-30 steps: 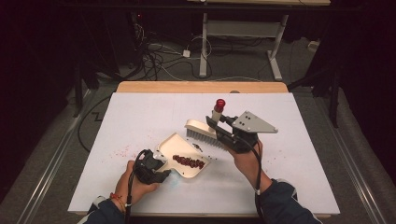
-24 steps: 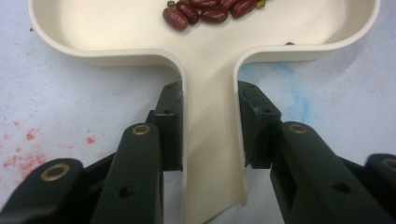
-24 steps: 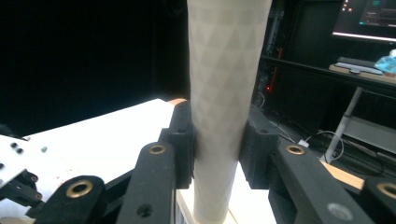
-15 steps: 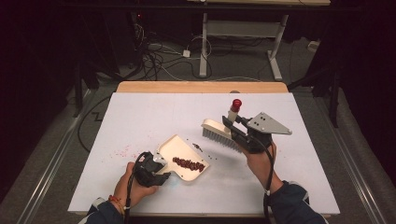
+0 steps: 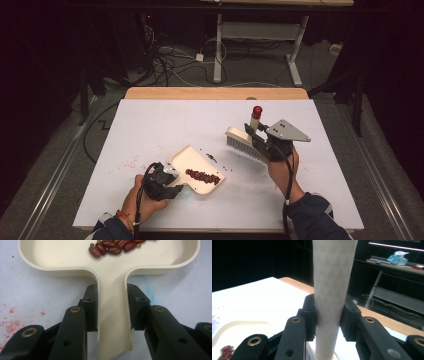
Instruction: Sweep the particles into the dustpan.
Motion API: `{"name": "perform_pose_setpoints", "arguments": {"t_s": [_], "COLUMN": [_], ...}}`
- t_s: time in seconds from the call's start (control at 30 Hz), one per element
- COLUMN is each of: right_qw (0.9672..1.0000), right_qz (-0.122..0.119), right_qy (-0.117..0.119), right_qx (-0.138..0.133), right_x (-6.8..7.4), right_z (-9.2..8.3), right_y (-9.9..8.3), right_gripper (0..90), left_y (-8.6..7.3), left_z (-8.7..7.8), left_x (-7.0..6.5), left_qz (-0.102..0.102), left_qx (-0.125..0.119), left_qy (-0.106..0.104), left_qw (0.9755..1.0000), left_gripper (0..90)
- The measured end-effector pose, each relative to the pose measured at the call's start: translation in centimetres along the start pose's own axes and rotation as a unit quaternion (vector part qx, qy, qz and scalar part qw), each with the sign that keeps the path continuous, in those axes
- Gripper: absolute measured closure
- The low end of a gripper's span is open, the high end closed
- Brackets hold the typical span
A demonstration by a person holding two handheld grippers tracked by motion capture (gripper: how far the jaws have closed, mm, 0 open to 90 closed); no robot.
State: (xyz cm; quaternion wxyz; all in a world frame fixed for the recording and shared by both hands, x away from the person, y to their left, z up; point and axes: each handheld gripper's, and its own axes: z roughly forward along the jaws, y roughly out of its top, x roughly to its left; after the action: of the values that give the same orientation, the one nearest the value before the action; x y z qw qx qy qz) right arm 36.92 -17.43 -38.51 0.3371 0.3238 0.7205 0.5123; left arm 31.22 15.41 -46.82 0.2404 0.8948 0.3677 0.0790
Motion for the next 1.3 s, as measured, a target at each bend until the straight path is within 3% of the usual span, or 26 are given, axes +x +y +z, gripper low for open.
{"name": "perform_pose_setpoints", "arguments": {"t_s": [0.13,0.37,0.53,0.67,0.73,0.9,1.1,1.3], "right_qw": [0.9997,0.9988,0.998,0.9981,0.9987,0.9995,0.9997,0.9998], "right_qz": [-0.005,0.01,-0.019,0.001,0.015,0.002,-0.015,-0.016], "right_qy": [-0.022,-0.046,-0.059,-0.06,-0.047,-0.028,-0.019,0.006], "right_qx": [0.005,0.011,0.011,0.011,0.013,0.013,0.01,-0.001], "right_x": [-0.7,-2.1,-1.5,-1.5,-1.4,0.2,3.0,5.5], "right_z": [0.2,0.3,0.6,1.0,1.2,1.6,1.5,2.1], "right_y": [-0.3,-0.9,-0.9,-1.3,-1.7,-1.6,-1.7,-1.5], "right_gripper": [70.3,70.3,70.3,70.3,70.3,70.3,69.8,69.7], "left_y": [0.0,0.0,0.0,-0.1,0.0,-0.1,0.0,0.2], "left_z": [0.0,0.1,0.1,0.3,0.4,0.4,0.4,0.3], "left_x": [-0.1,-0.1,-0.1,-0.2,-0.2,-0.2,-0.2,0.0], "left_qz": [0.004,0.005,0.004,0.004,0.004,0.001,0.0,0.0], "left_qx": [0.004,0.007,0.008,0.01,0.012,0.01,0.008,0.006], "left_qy": [0.003,0.005,0.006,0.007,0.008,0.007,0.005,0.003], "left_qw": [1.0,0.9999,0.9999,0.9999,0.9999,0.9999,1.0,1.0], "left_gripper": [63.8,63.9,63.9,63.9,63.8,63.9,63.8,63.9]}}
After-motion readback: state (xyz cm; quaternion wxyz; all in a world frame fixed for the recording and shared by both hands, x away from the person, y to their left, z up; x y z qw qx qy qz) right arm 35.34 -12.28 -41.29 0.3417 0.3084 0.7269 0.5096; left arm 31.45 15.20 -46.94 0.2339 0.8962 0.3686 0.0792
